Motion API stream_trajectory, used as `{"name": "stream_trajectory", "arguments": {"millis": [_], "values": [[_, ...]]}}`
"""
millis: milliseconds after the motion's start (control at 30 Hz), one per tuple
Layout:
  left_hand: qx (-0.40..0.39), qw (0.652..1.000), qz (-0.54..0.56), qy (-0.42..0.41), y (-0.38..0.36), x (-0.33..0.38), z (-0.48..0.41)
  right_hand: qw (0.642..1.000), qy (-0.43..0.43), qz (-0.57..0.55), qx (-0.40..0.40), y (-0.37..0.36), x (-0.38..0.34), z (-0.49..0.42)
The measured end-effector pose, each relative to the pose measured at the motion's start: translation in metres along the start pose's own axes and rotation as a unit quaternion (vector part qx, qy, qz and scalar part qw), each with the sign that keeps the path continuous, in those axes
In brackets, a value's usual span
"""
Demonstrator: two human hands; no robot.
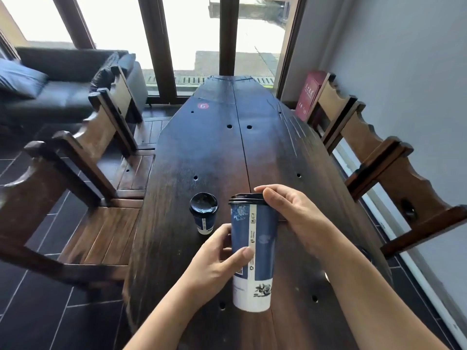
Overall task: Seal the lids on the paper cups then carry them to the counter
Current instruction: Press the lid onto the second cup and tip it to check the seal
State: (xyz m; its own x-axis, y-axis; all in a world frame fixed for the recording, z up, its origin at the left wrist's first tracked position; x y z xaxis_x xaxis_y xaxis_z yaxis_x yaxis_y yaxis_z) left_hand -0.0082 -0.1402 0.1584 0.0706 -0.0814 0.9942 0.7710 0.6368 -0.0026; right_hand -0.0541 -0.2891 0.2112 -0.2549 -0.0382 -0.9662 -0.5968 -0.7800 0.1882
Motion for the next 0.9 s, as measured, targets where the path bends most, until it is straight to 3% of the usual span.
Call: {"name": "stream_trajectory", "arguments": {"millis": [300,567,733,900], "values": [[0.028,0.999,0.039,0.000,0.000,0.011,-0.007,1.000,0.005,-0.019,0.008,0.004,-0.006,0.005],[0.153,0.951,0.264,0.056,0.016,-0.001,-0.008,0.995,-0.062,-0.072,0.020,0.005,0.040,0.045],[0.134,0.920,0.360,0.078,0.011,0.003,-0.007,0.984,-0.063,-0.159,0.056,0.018,0.047,0.052],[0.117,0.921,0.357,0.101,0.002,-0.005,-0.002,0.985,-0.023,-0.155,0.070,0.011,0.040,0.052]]}}
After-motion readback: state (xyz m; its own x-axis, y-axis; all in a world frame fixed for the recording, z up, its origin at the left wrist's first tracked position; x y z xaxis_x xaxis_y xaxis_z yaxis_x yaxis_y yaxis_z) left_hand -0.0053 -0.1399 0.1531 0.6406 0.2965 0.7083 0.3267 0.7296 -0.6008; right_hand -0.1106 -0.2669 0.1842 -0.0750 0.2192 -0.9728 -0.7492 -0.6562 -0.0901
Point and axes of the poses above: each hand's wrist, its own z-axis away from the middle knuckle, its own y-axis out of the back of the hand, x = y × z, the point moved 10 cm from there along -z, towards the middle knuckle, and after that the axes turned 10 degrees about x, right-handed, at the moved point
